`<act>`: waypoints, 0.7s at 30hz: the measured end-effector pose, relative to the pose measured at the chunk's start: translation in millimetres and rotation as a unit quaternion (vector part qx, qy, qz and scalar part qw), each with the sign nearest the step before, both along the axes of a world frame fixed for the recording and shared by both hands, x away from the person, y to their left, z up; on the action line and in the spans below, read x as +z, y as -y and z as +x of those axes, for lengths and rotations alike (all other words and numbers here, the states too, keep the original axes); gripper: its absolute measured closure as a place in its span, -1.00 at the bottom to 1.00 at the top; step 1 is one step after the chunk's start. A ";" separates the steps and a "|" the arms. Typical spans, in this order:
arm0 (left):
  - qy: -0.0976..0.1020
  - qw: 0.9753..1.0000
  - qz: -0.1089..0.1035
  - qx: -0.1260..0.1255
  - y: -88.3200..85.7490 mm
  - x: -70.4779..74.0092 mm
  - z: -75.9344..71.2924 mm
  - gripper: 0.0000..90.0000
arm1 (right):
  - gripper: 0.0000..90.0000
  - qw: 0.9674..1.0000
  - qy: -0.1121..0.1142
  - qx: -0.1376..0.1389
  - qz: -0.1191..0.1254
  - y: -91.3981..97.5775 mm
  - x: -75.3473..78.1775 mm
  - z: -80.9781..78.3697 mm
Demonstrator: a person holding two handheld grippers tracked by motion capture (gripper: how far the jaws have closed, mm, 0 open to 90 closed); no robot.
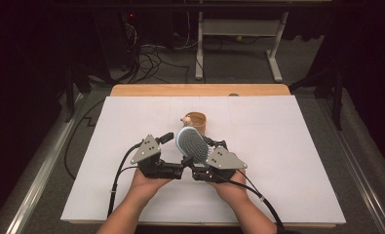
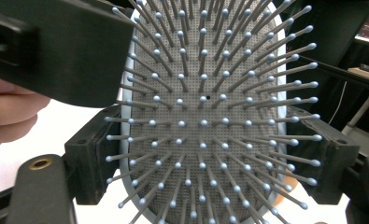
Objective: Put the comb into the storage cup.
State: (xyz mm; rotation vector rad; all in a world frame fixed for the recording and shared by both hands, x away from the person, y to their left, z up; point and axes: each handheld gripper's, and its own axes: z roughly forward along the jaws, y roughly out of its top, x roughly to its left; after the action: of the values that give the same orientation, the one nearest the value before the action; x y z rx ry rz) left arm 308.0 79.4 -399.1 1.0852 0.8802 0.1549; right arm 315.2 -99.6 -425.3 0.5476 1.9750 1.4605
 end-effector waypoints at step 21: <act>-0.007 1.000 -0.015 0.004 0.3 0.6 3.4 -0.80 | -0.54 1.000 0.001 0.002 -0.002 -2.1 -0.6 -1.6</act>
State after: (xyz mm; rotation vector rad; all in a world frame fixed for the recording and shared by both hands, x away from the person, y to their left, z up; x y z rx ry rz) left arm 311.4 79.2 -398.4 1.0562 0.8978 0.1408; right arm 313.5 -97.5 -426.0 0.5397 1.9776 1.4594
